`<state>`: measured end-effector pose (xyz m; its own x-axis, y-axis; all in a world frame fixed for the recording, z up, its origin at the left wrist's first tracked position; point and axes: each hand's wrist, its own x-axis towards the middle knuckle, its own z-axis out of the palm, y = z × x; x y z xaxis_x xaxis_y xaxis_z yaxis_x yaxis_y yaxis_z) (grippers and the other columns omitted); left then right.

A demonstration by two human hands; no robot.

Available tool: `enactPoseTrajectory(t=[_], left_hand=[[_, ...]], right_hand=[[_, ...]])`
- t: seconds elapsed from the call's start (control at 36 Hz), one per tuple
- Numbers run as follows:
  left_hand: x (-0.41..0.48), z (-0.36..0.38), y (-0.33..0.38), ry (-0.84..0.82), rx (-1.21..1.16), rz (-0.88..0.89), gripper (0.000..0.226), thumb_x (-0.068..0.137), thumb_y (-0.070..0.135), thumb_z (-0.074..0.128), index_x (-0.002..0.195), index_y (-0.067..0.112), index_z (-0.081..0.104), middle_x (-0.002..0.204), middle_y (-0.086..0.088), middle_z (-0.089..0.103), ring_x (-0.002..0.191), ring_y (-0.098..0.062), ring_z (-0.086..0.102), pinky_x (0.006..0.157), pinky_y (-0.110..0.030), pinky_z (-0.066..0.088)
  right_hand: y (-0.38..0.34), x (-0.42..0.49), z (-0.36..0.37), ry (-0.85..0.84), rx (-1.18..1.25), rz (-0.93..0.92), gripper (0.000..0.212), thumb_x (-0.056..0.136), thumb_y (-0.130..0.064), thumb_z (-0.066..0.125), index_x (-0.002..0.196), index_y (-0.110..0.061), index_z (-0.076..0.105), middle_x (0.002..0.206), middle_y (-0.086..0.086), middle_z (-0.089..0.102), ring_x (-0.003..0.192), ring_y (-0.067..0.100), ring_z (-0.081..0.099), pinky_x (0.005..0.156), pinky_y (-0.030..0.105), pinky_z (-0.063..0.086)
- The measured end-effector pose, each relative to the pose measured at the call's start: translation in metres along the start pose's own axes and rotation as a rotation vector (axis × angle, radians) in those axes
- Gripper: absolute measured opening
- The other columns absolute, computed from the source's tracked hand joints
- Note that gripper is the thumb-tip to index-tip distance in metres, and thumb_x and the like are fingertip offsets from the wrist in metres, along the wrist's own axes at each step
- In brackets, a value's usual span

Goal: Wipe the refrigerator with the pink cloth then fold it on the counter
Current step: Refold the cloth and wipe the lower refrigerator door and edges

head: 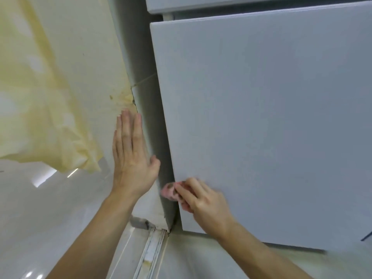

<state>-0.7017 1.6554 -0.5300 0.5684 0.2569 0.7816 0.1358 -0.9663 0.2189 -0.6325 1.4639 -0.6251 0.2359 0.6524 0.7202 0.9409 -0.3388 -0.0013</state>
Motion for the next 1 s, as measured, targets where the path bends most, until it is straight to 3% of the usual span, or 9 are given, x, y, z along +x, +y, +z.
enactPoseTrajectory(t=[0.08,0.25,0.33,0.47,0.58,0.67,0.72,0.89,1.0], left_hand=[[0.000,0.001,0.002,0.002,-0.012,-0.007,0.121,0.074,0.003,0.077,0.168,0.010,0.001,0.176,-0.011,-0.009,0.163,-0.030,-0.009,0.130,-0.059,0.012],[-0.001,0.002,0.001,0.058,-0.060,0.024,0.112,0.073,-0.006,0.072,0.167,0.004,0.011,0.176,-0.014,-0.001,0.164,-0.033,-0.001,0.132,-0.051,0.010],[-0.001,0.003,0.001,0.089,-0.076,0.034,0.105,0.074,-0.013,0.061,0.167,0.005,0.014,0.175,-0.014,0.003,0.164,-0.033,0.002,0.132,-0.052,0.013],[0.000,0.010,-0.004,0.158,-0.076,0.068,0.101,0.073,-0.022,0.048,0.165,0.003,0.018,0.174,-0.018,0.009,0.163,-0.035,0.007,0.131,-0.054,0.015],[0.001,0.019,-0.008,0.227,-0.060,0.095,0.081,0.086,-0.024,0.042,0.163,-0.002,0.024,0.171,-0.026,0.017,0.161,-0.041,0.013,0.131,-0.052,0.016],[0.001,0.020,-0.006,0.230,-0.060,0.074,0.085,0.081,-0.027,0.041,0.162,-0.004,0.025,0.170,-0.028,0.019,0.160,-0.043,0.016,0.131,-0.052,0.016],[-0.002,0.019,-0.002,0.195,-0.068,0.063,0.090,0.077,-0.021,0.047,0.162,-0.004,0.023,0.171,-0.026,0.017,0.161,-0.043,0.014,0.131,-0.055,0.016],[-0.019,0.027,0.024,0.087,-0.103,0.095,0.090,0.088,0.016,0.059,0.165,0.001,0.016,0.175,-0.017,0.006,0.163,-0.034,0.003,0.131,-0.059,0.007],[-0.017,0.035,0.045,0.083,-0.175,0.178,0.082,0.094,0.029,0.057,0.163,0.005,0.020,0.172,-0.021,0.008,0.163,-0.035,0.005,0.129,-0.061,0.013]], right_hand=[[-0.001,0.001,-0.013,-0.019,-0.021,0.048,0.035,0.093,-0.025,0.049,0.116,-0.021,0.075,0.101,-0.002,0.062,0.080,0.020,0.067,0.039,0.030,0.046],[-0.002,0.096,-0.095,0.503,-0.036,0.213,0.036,0.092,-0.016,0.061,0.124,-0.018,0.077,0.099,0.010,0.068,0.073,0.026,0.066,0.047,0.031,0.047],[-0.005,0.139,-0.116,0.619,0.012,0.248,0.043,0.090,-0.020,0.059,0.129,-0.012,0.074,0.103,0.015,0.064,0.078,0.025,0.061,0.051,0.032,0.048],[-0.011,0.111,-0.069,0.561,-0.042,0.162,0.036,0.099,-0.017,0.058,0.131,-0.008,0.073,0.102,0.006,0.047,0.066,0.025,0.057,0.044,0.033,0.049],[-0.005,0.021,-0.004,0.281,-0.085,0.021,0.027,0.101,-0.021,0.068,0.127,-0.017,0.074,0.097,0.002,0.056,0.070,0.020,0.060,0.040,0.033,0.047],[0.006,-0.040,0.017,0.045,-0.051,-0.002,0.032,0.111,-0.023,0.046,0.126,-0.018,0.073,0.098,-0.001,0.052,0.075,0.018,0.063,0.038,0.029,0.042],[0.014,-0.057,0.015,-0.017,-0.064,0.008,0.034,0.107,-0.021,0.045,0.122,-0.018,0.075,0.097,-0.003,0.051,0.075,0.017,0.062,0.039,0.028,0.040],[0.034,-0.036,-0.046,0.213,-0.098,0.129,0.035,0.108,-0.018,0.046,0.116,-0.018,0.081,0.096,-0.001,0.054,0.067,0.019,0.061,0.039,0.029,0.046],[0.048,0.010,-0.113,0.510,-0.131,0.264,0.035,0.094,-0.004,0.063,0.124,-0.015,0.077,0.112,0.007,0.060,0.083,0.017,0.062,0.063,0.030,0.054]])
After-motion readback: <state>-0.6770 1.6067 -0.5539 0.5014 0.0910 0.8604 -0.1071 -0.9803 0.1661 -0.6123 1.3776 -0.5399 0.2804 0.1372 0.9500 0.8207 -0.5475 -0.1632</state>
